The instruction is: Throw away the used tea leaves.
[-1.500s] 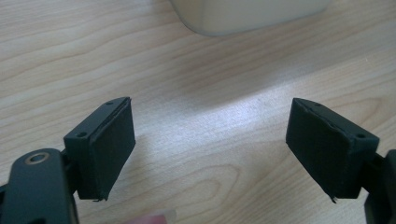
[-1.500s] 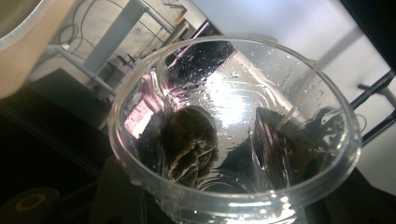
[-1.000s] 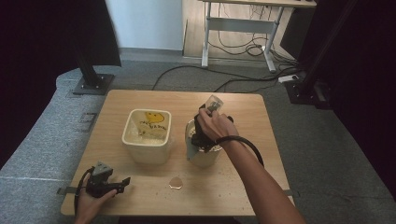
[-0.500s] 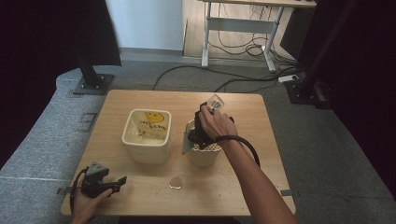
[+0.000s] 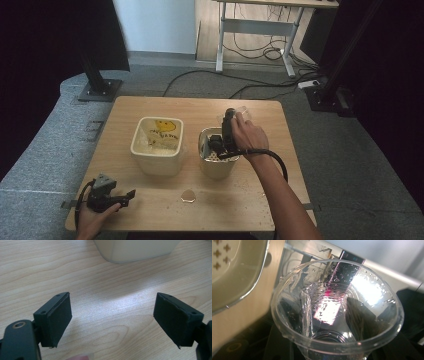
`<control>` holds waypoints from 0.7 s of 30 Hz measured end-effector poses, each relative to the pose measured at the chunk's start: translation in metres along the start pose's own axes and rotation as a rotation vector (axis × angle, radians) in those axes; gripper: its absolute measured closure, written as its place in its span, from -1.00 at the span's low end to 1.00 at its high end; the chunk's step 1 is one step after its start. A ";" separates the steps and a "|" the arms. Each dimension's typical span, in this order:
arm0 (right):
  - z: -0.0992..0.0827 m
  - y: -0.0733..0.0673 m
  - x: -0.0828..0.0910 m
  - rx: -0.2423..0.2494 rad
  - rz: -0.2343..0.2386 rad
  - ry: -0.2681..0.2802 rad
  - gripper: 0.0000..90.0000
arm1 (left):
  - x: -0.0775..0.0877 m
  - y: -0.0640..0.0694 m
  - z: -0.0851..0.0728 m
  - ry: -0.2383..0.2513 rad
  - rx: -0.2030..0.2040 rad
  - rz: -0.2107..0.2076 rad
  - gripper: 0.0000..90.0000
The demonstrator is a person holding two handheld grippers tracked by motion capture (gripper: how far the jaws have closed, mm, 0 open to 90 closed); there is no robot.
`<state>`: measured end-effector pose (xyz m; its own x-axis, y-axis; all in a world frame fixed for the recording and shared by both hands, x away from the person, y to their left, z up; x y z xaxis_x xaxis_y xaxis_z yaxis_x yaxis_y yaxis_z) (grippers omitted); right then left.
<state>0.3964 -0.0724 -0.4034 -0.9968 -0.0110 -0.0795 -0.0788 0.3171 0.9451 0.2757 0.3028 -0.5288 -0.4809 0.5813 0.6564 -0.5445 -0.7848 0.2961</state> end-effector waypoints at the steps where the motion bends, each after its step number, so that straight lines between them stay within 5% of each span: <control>1: -0.006 0.003 0.003 -0.106 0.036 -0.012 0.17 | -0.002 0.000 0.001 -0.004 0.001 -0.007 -0.66; 3: -0.007 0.004 0.003 -0.153 0.047 -0.010 0.17 | -0.003 0.001 0.001 -0.004 0.001 -0.007 -0.66; 5: -0.008 0.006 0.006 -0.262 0.091 -0.010 0.17 | -0.004 0.002 0.001 -0.014 -0.004 -0.009 -0.66; 6: -0.007 0.007 0.007 -0.360 0.140 -0.006 0.16 | -0.005 0.002 0.000 -0.015 -0.004 -0.008 -0.66; 8: -0.007 0.009 0.008 -0.406 0.154 0.009 0.16 | -0.005 0.002 0.000 -0.013 0.002 -0.009 -0.66; 10: -0.008 0.012 0.009 -0.539 0.208 0.024 0.16 | -0.005 0.002 -0.001 -0.010 0.008 -0.014 -0.66; 11: -0.012 0.015 0.008 -0.738 0.280 0.016 0.16 | -0.005 0.001 -0.001 -0.007 0.010 -0.015 -0.66; 12: -0.014 0.016 0.008 -0.808 0.311 0.012 0.15 | -0.004 0.001 -0.001 -0.007 0.012 -0.015 -0.66; 13: -0.014 0.016 0.008 -0.808 0.311 0.012 0.15 | -0.004 0.001 -0.001 -0.007 0.012 -0.015 -0.66; 14: -0.021 0.016 0.006 -1.008 0.401 0.012 0.15 | -0.004 0.001 -0.002 -0.008 0.015 -0.014 -0.66; 15: -0.021 0.016 0.006 -1.008 0.401 0.012 0.15 | -0.004 0.001 -0.002 -0.008 0.015 -0.014 -0.66; 20: -0.032 0.020 0.001 -1.427 0.536 0.032 0.14 | -0.006 0.002 -0.003 -0.008 0.020 -0.017 -0.66; 21: -0.032 0.020 0.001 -1.427 0.536 0.032 0.14 | -0.006 0.003 -0.003 -0.011 0.019 -0.017 -0.66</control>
<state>0.3930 -0.0966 -0.3741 -0.9101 -0.2215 0.3503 0.3511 -0.8611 0.3676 0.2748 0.2982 -0.5338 -0.4640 0.5926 0.6584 -0.5398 -0.7785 0.3203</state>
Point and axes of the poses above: each handheld gripper's, and its own axes: x roughly backward along the jaws, z roughly out of its top, y roughly to its right, the point moved 1 cm from there along -x, roughly forward along the jaws, and after that the axes turned 15 degrees about -z, right-handed, at the moved point
